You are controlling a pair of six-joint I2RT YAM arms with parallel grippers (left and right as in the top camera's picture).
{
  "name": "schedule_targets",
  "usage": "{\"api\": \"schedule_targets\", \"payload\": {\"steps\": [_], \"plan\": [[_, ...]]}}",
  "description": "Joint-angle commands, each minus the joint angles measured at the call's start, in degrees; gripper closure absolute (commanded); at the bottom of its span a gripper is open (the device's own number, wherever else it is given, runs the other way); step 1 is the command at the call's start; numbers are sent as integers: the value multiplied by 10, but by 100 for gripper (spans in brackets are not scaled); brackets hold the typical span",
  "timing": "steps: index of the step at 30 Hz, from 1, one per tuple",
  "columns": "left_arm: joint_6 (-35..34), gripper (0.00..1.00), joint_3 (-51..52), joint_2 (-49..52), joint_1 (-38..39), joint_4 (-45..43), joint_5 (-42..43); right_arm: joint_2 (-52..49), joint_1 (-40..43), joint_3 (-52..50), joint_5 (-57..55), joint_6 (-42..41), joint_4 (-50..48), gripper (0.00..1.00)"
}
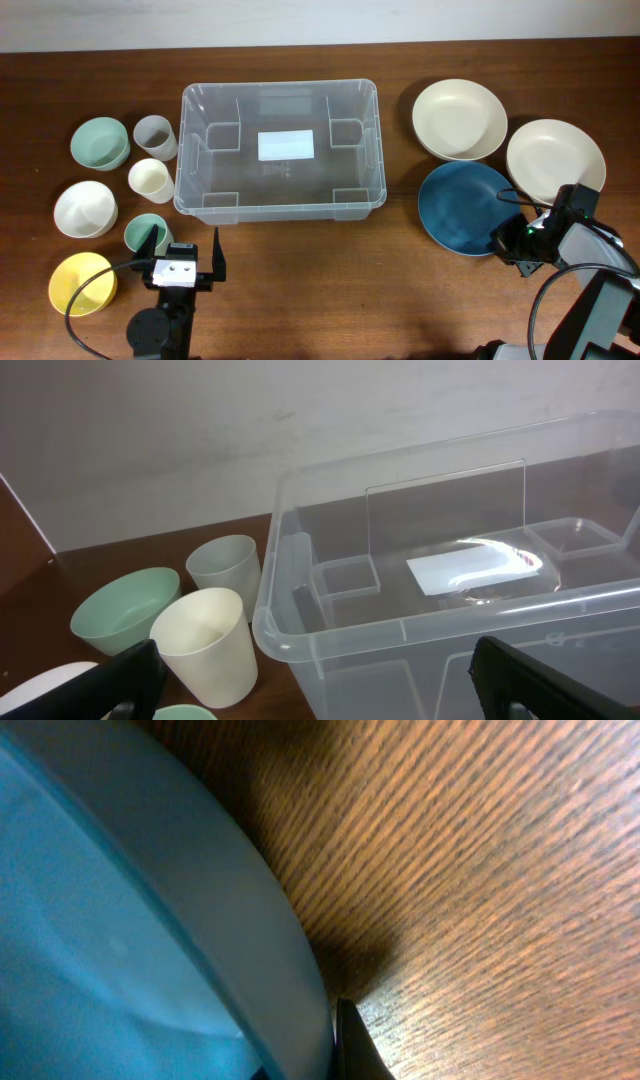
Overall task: Pack container
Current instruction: 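Lift the blue plate with the right gripper over the clear bin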
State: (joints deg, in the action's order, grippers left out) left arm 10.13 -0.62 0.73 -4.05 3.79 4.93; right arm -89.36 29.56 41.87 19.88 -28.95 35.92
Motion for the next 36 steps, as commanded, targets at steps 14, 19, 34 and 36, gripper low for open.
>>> {"api": "schedule_targets", "payload": {"steps": [14, 19, 34, 36], "plan": [[7, 0, 1, -4, -3, 4, -2, 225, -3, 111, 50, -4, 148, 96], [7, 0, 1, -4, -3, 4, -2, 307, -9, 239, 55, -22, 147, 96], [7, 0, 1, -4, -3, 4, -2, 133, -429, 337, -24, -81, -69, 96], [7, 0, 1, -4, -3, 4, -2, 64, -462, 337, -18, -104, -123, 96]]}}
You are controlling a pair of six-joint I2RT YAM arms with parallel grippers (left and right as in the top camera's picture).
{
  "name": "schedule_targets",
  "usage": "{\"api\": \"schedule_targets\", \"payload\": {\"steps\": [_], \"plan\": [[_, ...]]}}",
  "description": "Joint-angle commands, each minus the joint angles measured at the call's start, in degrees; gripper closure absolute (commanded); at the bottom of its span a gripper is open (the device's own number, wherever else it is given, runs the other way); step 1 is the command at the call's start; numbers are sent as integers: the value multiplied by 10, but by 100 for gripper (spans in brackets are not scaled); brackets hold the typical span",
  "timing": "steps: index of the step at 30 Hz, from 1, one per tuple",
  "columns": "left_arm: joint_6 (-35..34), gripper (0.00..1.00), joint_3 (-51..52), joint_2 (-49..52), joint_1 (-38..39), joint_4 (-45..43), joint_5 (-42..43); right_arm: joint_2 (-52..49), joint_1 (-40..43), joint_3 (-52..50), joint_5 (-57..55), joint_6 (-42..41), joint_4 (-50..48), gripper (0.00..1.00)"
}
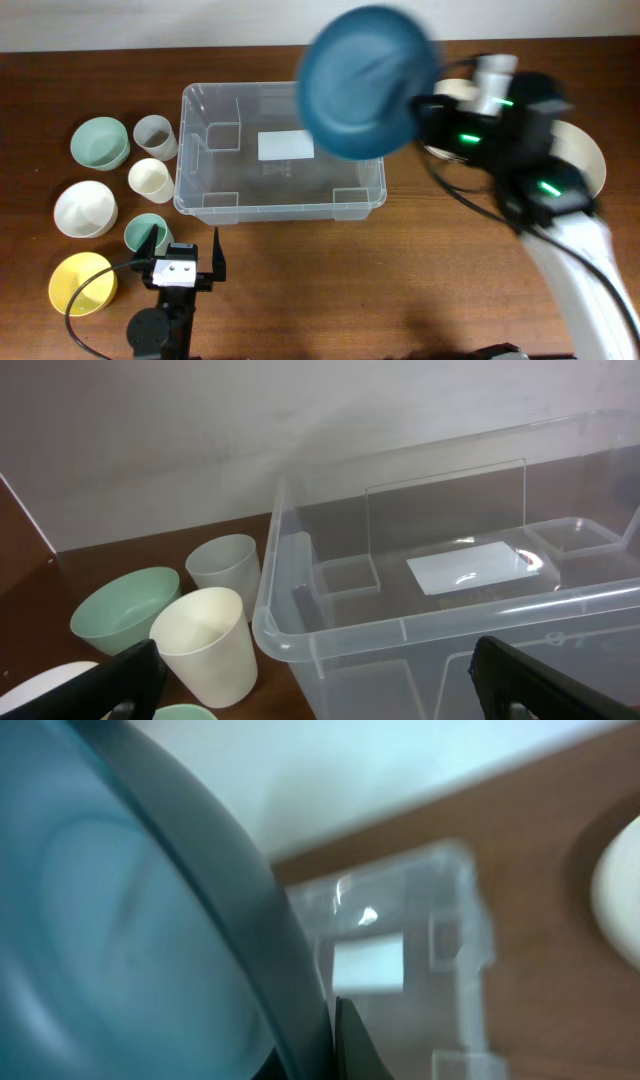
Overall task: Pack container
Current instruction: 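Lift the blue plate with the right gripper over the clear bin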
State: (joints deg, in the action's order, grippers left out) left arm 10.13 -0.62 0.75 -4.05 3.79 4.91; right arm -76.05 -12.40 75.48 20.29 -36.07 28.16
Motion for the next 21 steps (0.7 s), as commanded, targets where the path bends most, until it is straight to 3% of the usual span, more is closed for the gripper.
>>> {"api": "schedule_targets", "payload": {"steps": [1, 8, 21], "plan": [[7, 0, 1, -5, -3, 4, -2, -88, -51, 1, -9, -37, -65, 96], [7, 0, 1, -5, -3, 4, -2, -188, -136, 5, 24, -49, -131, 96], [7, 0, 1, -5, -3, 4, -2, -267, -217, 5, -123, -47, -114, 96]]}}
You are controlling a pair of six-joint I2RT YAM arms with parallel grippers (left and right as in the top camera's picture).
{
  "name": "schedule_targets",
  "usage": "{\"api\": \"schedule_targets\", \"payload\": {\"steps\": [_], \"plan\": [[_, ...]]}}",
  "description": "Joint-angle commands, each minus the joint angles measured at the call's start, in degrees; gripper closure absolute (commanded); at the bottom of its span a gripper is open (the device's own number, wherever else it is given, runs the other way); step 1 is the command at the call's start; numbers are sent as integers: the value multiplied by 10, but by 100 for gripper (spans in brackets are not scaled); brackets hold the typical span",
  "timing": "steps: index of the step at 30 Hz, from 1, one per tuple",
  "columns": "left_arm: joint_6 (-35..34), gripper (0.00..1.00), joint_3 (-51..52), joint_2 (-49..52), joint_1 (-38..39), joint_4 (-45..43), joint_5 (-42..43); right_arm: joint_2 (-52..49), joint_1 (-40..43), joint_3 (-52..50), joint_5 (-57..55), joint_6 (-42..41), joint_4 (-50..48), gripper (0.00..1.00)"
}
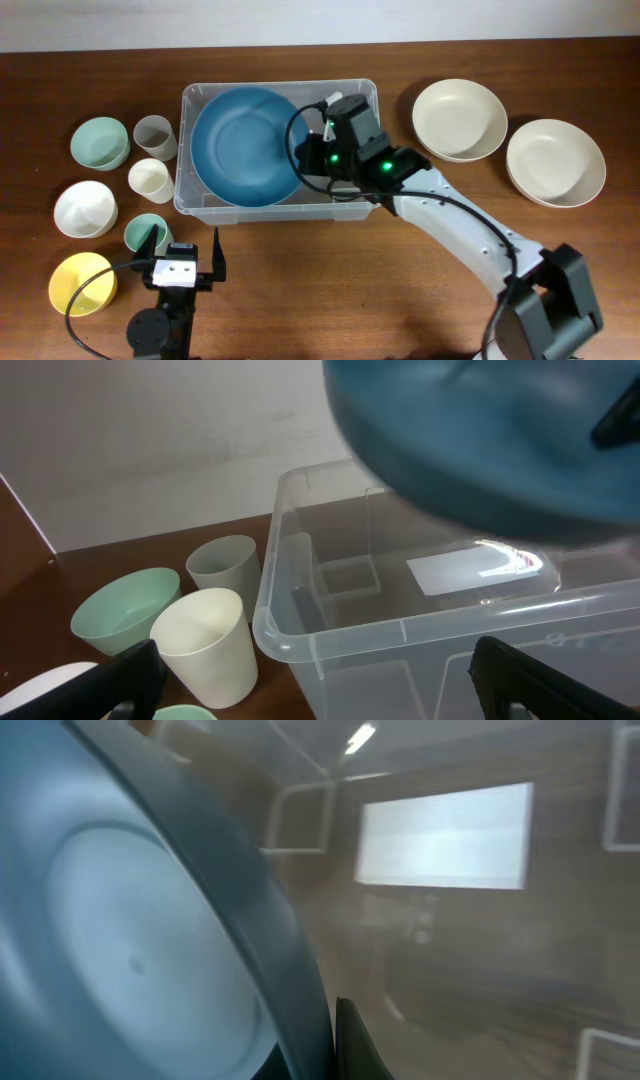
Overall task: Pack container
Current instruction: 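Lift the blue plate with the right gripper over the clear bin, then lower the blue plate into the bin, open right gripper, withdraw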
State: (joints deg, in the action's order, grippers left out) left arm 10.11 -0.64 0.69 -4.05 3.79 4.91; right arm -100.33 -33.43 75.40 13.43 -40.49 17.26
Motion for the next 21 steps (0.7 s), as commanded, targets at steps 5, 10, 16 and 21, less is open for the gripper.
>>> {"api": "schedule_targets", "payload": {"steps": [5, 10, 16, 21], "plan": [[7, 0, 1, -4, -3, 4, -2, -53, -6, 6, -56, -3, -28, 96], [7, 0, 1, -4, -3, 4, -2, -66, -7, 6, -55, -5, -40, 96], [7, 0, 1, -4, -3, 4, -2, -97, -8, 6, -49, -8, -59, 96], [7, 0, 1, -4, -3, 4, -2, -113, -8, 6, -36, -10, -83, 96]]}}
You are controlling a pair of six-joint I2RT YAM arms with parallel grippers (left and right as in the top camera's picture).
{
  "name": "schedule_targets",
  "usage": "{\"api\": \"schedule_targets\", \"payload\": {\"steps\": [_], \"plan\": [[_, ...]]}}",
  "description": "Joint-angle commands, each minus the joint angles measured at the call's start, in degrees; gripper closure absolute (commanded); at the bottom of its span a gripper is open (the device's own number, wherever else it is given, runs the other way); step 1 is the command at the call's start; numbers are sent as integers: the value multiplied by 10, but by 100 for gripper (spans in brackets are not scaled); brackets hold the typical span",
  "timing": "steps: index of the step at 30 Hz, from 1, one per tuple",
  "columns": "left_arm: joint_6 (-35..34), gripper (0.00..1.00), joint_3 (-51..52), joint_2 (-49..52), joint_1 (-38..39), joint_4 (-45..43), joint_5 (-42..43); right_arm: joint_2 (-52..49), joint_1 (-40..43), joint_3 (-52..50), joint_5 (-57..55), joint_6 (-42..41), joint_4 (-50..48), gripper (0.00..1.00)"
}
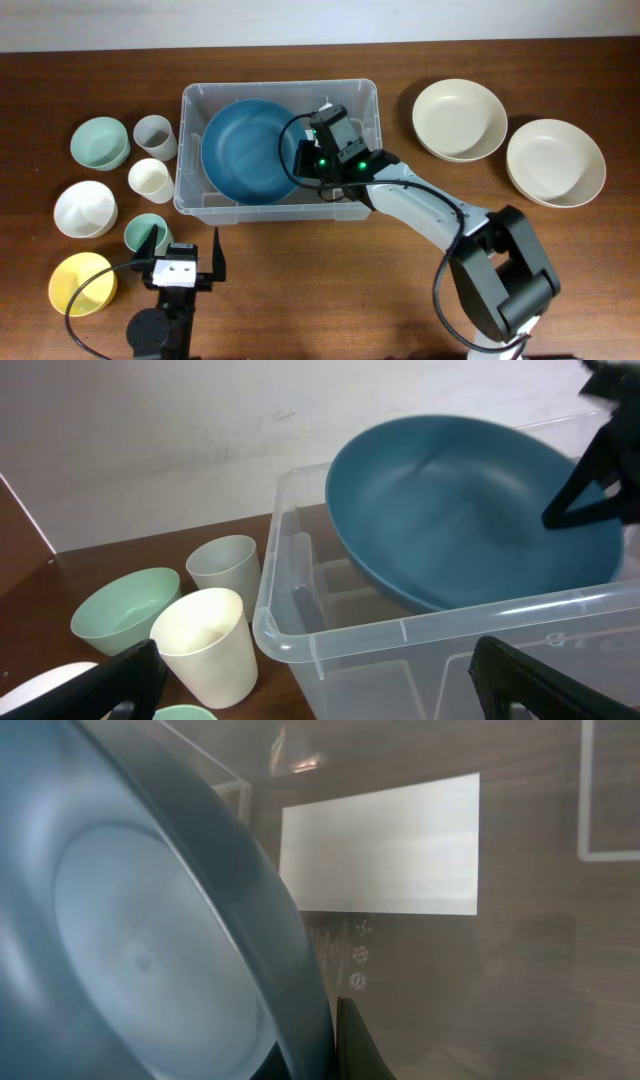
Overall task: Pack container
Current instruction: 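Lower the blue plate into the bin, open right gripper, withdraw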
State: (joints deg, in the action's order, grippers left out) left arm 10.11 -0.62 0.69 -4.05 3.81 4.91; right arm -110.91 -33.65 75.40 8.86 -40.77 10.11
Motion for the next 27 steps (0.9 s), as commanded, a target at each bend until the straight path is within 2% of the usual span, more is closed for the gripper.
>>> {"api": "schedule_targets", "payload": {"steps": [1, 7, 20, 25, 27], "plan": [[7, 0, 1, -4, -3, 3, -2, -8, -6, 6, 10, -7, -14, 96], [7, 0, 1, -4, -3, 3, -2, -29, -6, 6, 11, -19, -31, 91], [7, 0, 1, -4, -3, 3, -2, -38, -6, 6, 61, -33, -40, 89], [7, 0, 1, -4, -3, 3, -2, -38, -6, 6, 81, -39, -39, 81], [7, 0, 1, -4, -3, 3, -2, -38, -5, 6, 89, -40, -39, 70]]}}
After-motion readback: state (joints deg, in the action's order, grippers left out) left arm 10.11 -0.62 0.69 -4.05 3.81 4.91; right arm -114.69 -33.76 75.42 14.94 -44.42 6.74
